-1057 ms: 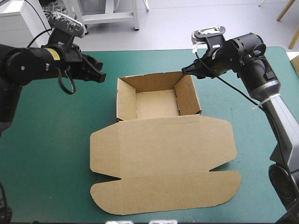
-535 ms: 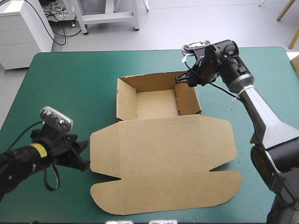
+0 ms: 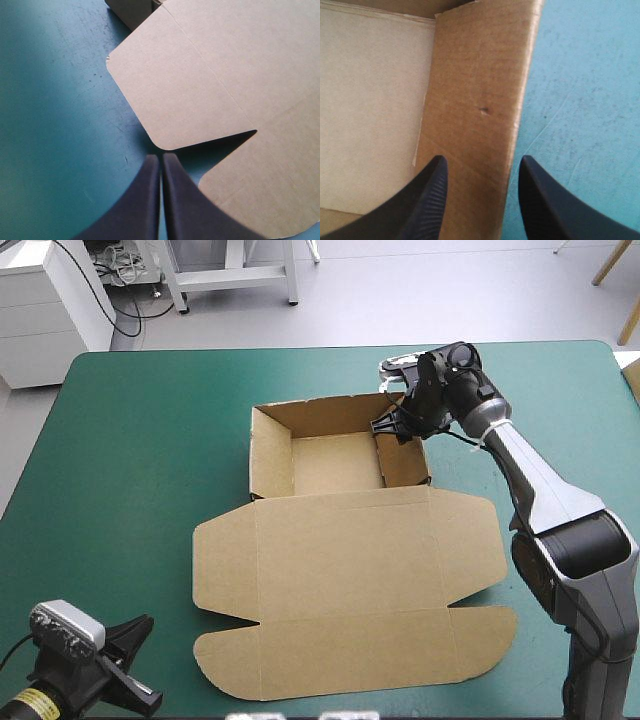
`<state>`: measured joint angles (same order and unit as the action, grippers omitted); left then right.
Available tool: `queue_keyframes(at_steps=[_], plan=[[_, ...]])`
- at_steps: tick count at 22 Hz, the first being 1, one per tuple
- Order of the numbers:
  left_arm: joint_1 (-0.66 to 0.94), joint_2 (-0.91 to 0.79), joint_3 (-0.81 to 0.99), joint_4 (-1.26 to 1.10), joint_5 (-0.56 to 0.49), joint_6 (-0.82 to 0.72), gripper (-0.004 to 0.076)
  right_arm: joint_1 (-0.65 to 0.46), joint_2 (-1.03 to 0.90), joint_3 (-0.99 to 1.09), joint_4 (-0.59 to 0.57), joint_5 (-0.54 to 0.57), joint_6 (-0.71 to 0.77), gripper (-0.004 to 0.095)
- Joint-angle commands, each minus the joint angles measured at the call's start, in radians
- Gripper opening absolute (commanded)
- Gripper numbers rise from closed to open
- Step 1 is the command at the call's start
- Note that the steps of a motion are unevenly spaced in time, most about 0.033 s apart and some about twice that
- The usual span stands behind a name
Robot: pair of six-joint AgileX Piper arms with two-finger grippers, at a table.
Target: Fold the box
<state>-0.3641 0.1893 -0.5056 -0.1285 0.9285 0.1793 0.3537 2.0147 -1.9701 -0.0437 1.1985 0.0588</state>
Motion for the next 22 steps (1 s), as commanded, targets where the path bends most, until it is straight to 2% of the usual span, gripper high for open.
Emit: queue_keyframes(at_steps=[1,5,7,8,9,10,17,22], plan=[[-0.006,-0.044,-0.006,-0.014,-0.087,-0.014,-0.0008,-0.005,-0.028,-0.025,-0.033,-0.029,-0.009,0.0421],[-0.006,-0.055,-0.006,-0.014,-0.087,-0.014,-0.0008,-0.005,0.005,-0.025,-0.037,-0.029,-0.007,0.0390],[-0.006,-0.055,-0.006,-0.014,-0.087,-0.014,-0.0008,-0.005,0.014,-0.025,-0.037,-0.029,-0.007,0.0268],[-0.006,-0.055,-0.006,-0.014,-0.087,-0.014,-0.0008,-0.005,0.016,-0.025,-0.037,-0.029,-0.009,0.0096],[-0.006,-0.055,-0.006,-0.014,-0.087,-0.014,-0.0008,-0.005,0.016,-0.025,-0.043,-0.029,-0.009,0.0019],[-0.006,-0.055,-0.006,-0.014,-0.087,-0.014,-0.0008,-0.011,0.016,-0.025,-0.054,-0.029,-0.006,-0.0018],[-0.006,-0.055,-0.006,-0.014,-0.087,-0.014,-0.0008,-0.130,0.016,-0.025,-0.056,-0.029,-0.017,-0.0022],[-0.006,-0.055,-0.006,-0.014,-0.087,-0.014,-0.0008,-0.304,0.014,-0.025,-0.056,-0.029,-0.059,-0.0021]])
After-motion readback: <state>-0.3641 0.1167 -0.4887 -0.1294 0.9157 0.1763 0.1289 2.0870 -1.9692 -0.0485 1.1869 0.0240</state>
